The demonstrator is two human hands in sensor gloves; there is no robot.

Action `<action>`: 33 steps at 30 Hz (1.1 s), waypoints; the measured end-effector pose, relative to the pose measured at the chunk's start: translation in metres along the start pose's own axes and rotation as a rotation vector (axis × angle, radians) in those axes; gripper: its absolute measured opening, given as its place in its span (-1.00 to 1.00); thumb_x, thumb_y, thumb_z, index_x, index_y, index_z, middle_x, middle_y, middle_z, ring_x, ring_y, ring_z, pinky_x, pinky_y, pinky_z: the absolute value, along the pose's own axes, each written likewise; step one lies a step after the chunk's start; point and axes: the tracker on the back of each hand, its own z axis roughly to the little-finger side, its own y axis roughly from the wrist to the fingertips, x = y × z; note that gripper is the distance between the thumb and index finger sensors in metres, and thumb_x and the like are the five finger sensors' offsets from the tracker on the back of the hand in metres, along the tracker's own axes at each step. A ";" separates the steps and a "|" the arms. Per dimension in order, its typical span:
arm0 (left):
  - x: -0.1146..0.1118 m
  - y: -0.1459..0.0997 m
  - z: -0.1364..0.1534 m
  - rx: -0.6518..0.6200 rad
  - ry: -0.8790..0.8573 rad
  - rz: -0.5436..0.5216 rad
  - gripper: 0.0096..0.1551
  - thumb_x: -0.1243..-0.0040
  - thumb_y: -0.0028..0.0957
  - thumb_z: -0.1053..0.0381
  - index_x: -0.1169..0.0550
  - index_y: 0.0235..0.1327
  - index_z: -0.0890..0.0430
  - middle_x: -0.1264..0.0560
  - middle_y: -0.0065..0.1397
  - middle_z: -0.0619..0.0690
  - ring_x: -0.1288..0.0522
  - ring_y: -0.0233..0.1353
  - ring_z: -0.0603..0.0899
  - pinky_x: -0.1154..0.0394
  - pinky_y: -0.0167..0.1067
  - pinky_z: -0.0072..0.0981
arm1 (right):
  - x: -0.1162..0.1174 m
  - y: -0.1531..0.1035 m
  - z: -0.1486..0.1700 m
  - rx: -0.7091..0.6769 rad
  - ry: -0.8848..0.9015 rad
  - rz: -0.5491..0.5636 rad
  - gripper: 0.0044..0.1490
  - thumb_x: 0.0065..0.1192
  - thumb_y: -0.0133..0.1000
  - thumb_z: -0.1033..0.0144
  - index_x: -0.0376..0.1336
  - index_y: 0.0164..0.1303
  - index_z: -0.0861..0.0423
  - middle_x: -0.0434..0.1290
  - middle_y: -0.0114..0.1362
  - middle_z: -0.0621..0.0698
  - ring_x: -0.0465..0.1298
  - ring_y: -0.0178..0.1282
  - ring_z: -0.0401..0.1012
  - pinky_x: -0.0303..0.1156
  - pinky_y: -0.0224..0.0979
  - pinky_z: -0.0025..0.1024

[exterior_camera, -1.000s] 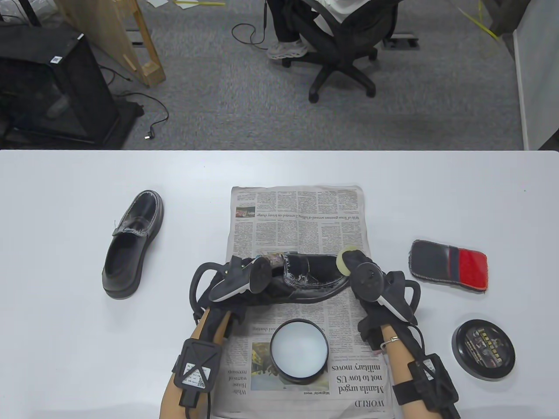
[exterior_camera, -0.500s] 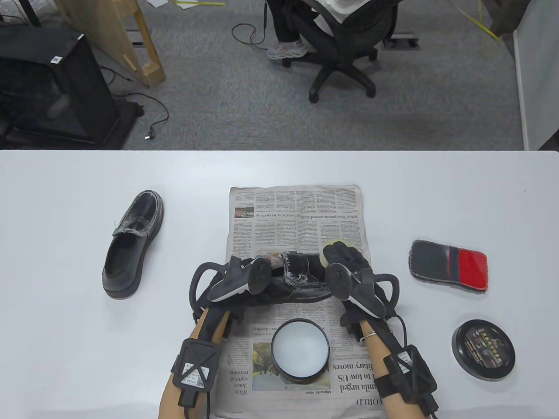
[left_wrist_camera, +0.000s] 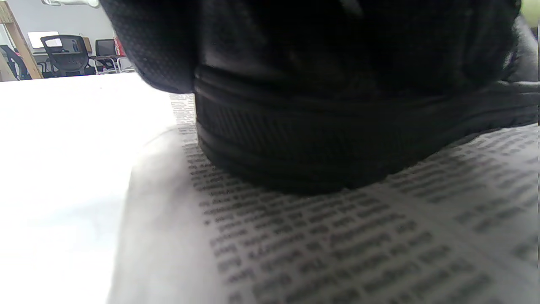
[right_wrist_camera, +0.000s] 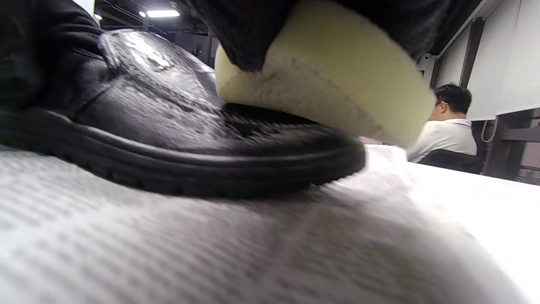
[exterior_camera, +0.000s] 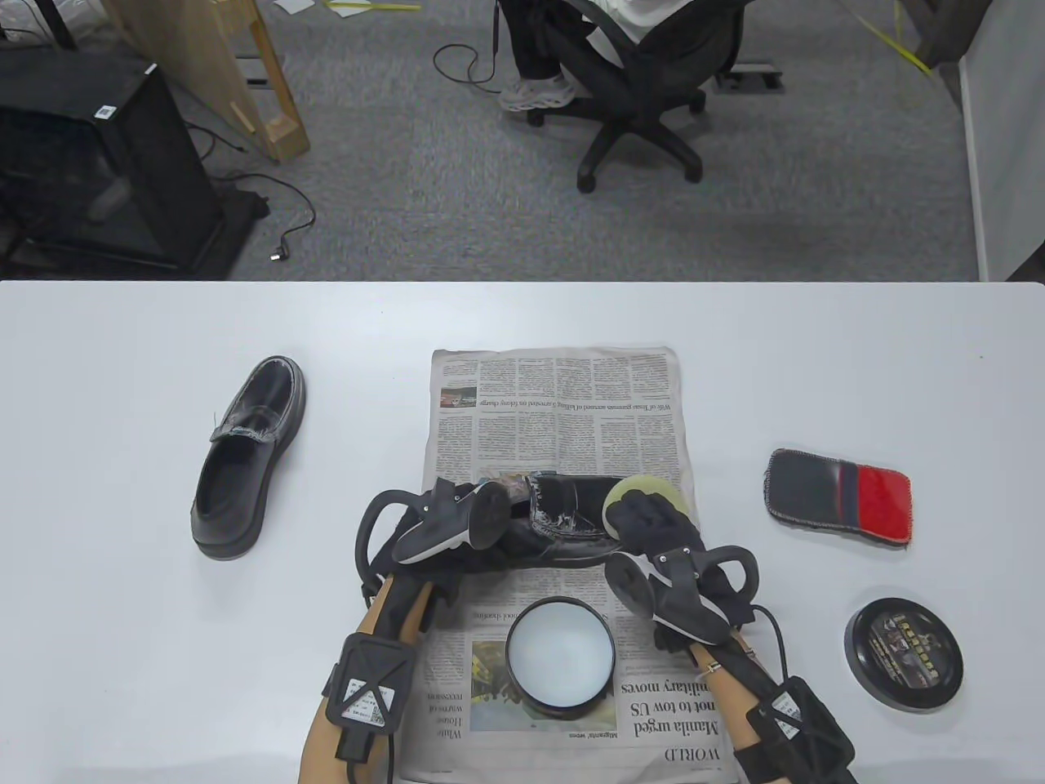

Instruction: Dip and apply leather care cream with polishing sponge on shoes

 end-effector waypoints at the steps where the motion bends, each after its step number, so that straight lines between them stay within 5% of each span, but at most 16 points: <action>1: 0.000 0.000 0.000 -0.002 0.002 0.003 0.09 -0.34 -0.40 -0.38 -0.32 0.54 -0.18 -0.47 0.60 -0.14 -0.50 0.53 0.10 -0.49 0.45 0.05 | 0.000 0.004 -0.002 0.003 0.005 -0.001 -0.53 0.14 0.22 0.20 0.24 0.36 -0.19 0.39 0.53 -0.13 0.47 0.51 -0.05 0.47 0.48 -0.19; 8: -0.001 -0.001 0.001 0.001 -0.007 -0.005 0.10 -0.34 -0.40 -0.39 -0.32 0.55 -0.17 -0.48 0.59 -0.14 -0.51 0.51 0.11 -0.50 0.43 0.03 | 0.012 0.037 0.018 0.184 0.064 -0.076 -0.52 0.14 0.21 0.19 0.21 0.37 -0.22 0.38 0.54 -0.16 0.47 0.51 -0.07 0.48 0.46 -0.19; 15: 0.000 -0.001 0.000 0.016 0.006 -0.005 0.11 -0.33 -0.41 -0.40 -0.33 0.55 -0.16 -0.50 0.58 -0.13 -0.52 0.48 0.11 -0.51 0.40 0.02 | 0.009 0.007 0.026 0.124 -0.060 -0.077 -0.51 0.17 0.21 0.23 0.24 0.38 -0.08 0.43 0.47 -0.02 0.60 0.35 -0.06 0.61 0.29 -0.28; 20: 0.000 0.000 0.000 0.008 0.008 0.000 0.09 -0.34 -0.41 -0.38 -0.32 0.54 -0.17 -0.48 0.59 -0.14 -0.51 0.50 0.11 -0.49 0.43 0.04 | 0.000 -0.012 0.008 -0.003 -0.089 -0.032 -0.52 0.17 0.21 0.23 0.26 0.37 -0.12 0.44 0.48 -0.07 0.57 0.40 -0.07 0.58 0.36 -0.27; 25: 0.000 0.000 0.000 0.001 0.001 0.005 0.09 -0.34 -0.40 -0.37 -0.32 0.54 -0.18 -0.47 0.60 -0.15 -0.50 0.53 0.10 -0.49 0.45 0.04 | 0.001 0.013 -0.003 0.022 -0.024 -0.023 -0.55 0.14 0.22 0.24 0.24 0.34 -0.21 0.40 0.52 -0.16 0.47 0.52 -0.09 0.47 0.49 -0.21; 29: -0.001 0.000 0.002 0.006 -0.012 -0.001 0.09 -0.34 -0.40 -0.39 -0.32 0.54 -0.18 -0.48 0.59 -0.14 -0.51 0.51 0.10 -0.50 0.43 0.03 | 0.010 0.036 0.014 0.175 0.013 -0.070 -0.55 0.13 0.22 0.24 0.23 0.33 -0.24 0.39 0.53 -0.18 0.49 0.51 -0.11 0.49 0.48 -0.24; 33: -0.001 -0.001 0.002 0.014 -0.010 -0.007 0.11 -0.33 -0.41 -0.40 -0.33 0.55 -0.16 -0.50 0.58 -0.13 -0.52 0.49 0.11 -0.51 0.40 0.02 | 0.014 0.032 0.029 0.236 -0.003 -0.105 -0.55 0.14 0.22 0.26 0.24 0.34 -0.19 0.42 0.51 -0.13 0.56 0.42 -0.10 0.57 0.39 -0.27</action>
